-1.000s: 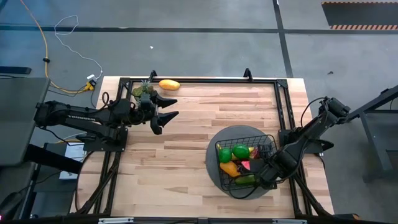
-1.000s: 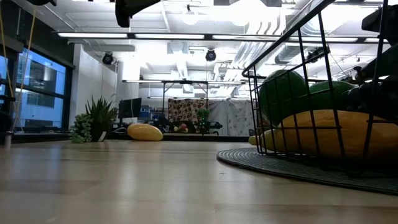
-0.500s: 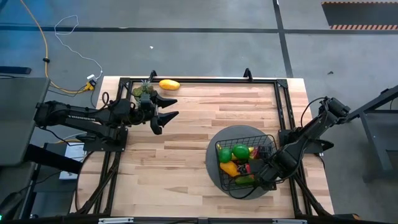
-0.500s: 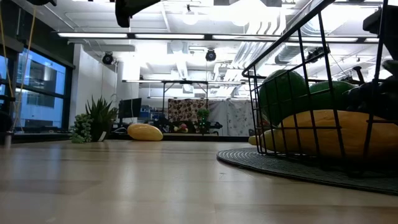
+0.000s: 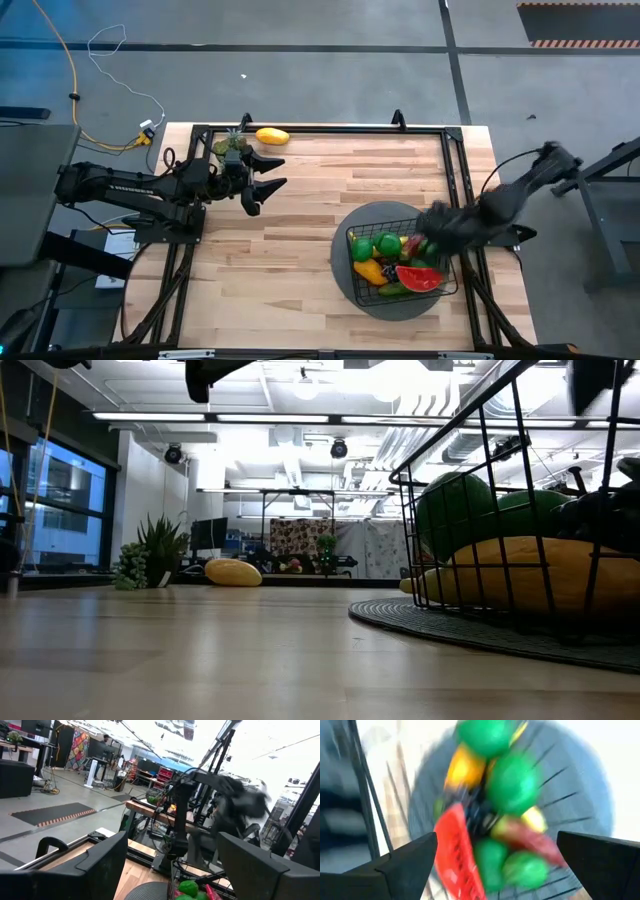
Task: Build produce basket
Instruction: Put the yellow mango into the black basket
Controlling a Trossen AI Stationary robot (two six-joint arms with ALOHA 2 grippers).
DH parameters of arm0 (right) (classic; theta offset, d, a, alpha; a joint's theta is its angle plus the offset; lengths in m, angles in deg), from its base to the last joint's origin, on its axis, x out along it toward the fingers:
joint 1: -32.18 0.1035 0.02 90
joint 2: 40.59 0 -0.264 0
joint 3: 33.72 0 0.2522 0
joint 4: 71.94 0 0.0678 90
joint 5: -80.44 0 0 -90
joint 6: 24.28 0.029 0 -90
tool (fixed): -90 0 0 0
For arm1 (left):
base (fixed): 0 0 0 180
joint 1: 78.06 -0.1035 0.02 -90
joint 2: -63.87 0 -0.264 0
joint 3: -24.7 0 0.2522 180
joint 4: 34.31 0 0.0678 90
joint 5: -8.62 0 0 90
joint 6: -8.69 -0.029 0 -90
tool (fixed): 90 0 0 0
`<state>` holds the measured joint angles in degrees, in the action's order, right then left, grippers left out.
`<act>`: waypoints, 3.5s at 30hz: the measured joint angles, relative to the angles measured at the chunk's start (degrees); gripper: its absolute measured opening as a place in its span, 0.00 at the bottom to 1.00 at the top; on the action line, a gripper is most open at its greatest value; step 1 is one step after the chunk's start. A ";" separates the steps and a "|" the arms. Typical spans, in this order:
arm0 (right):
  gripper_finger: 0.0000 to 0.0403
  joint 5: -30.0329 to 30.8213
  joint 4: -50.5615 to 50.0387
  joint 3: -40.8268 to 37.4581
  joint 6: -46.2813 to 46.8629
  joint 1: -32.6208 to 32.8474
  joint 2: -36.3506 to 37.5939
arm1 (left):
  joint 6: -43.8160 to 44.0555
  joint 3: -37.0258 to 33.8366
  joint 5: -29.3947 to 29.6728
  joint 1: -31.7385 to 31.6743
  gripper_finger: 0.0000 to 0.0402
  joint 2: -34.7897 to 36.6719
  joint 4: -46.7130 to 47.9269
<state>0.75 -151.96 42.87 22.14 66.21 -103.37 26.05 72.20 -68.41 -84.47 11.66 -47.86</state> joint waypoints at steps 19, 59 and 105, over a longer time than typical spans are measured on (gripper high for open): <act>0.98 20.94 14.85 -17.21 4.90 -6.67 36.27 | 0.46 0.00 0.76 0.01 0.74 0.01 0.00; 0.98 -21.30 81.47 -25.38 -37.52 -45.50 9.13 | -4.95 0.02 1.14 0.01 0.74 0.05 0.03; 0.98 -16.57 76.62 -25.35 -33.05 -45.67 9.11 | -3.84 26.43 7.01 -18.89 0.74 -14.46 44.67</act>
<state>-15.82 -75.34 17.51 -10.91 20.54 -94.26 22.21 98.63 -61.39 -103.36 -2.80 -3.19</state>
